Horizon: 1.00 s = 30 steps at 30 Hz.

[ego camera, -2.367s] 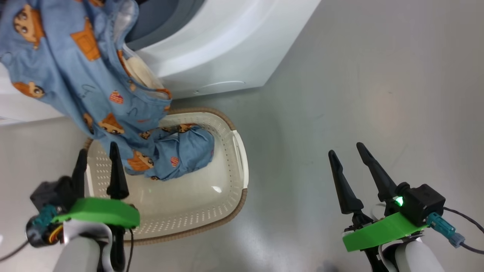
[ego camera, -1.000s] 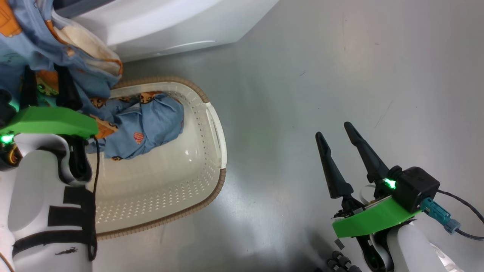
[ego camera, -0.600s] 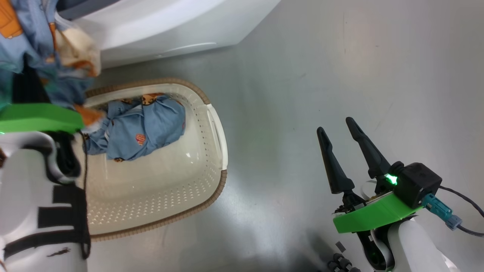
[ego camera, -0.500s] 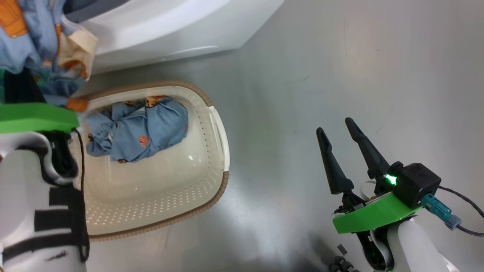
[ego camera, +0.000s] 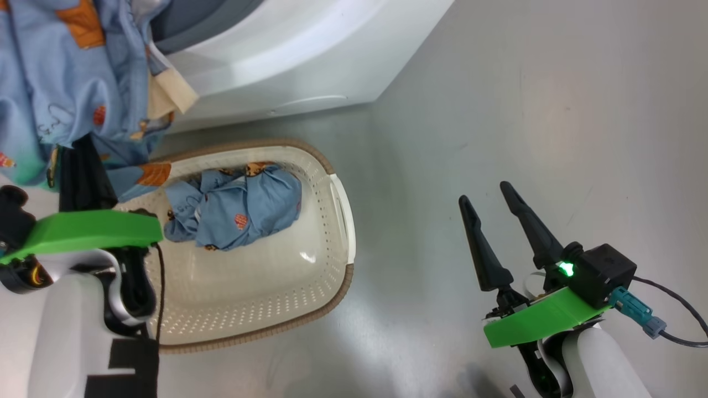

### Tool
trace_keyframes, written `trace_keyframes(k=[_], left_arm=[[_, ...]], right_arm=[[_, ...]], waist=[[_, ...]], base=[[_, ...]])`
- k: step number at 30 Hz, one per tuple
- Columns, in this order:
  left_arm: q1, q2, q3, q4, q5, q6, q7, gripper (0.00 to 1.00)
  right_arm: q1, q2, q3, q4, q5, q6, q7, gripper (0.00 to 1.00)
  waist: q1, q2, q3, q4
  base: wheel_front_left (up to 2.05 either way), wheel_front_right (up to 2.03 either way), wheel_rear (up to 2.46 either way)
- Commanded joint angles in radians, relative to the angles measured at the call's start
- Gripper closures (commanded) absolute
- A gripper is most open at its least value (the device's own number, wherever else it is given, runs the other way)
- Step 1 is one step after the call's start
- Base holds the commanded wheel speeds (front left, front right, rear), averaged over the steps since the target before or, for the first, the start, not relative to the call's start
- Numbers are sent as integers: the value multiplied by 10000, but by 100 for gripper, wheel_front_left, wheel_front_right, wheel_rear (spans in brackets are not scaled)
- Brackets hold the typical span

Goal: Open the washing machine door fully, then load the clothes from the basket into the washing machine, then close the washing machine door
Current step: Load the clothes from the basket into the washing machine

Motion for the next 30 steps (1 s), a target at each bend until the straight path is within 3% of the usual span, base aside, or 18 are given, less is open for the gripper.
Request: trace_keyframes(k=[1,9,14,30], left_arm=[[343,280,129,-422,44,97,-36,100],[266,295,-459,-1533,489,397,-36,100],[-906,803,-571,-1286,955,451,123,100],[-5222,2789,-435,2568,1658,499,1110,100]], right_arm=[[333,1,261,-163,146,17,-118,0],[506,1,333,-168,369,17,-118,0],[543,1,553,-141,543,17,-118,0],[904,1,1220,-82,1178,17,-118,0]], waist=[[0,-1,-179,54],[0,-1,-409,-131],[0,-1,-452,-498],[0,-1,-253,-1979]], base=[[0,0,0],[0,0,0],[0,0,0],[0,0,0]])
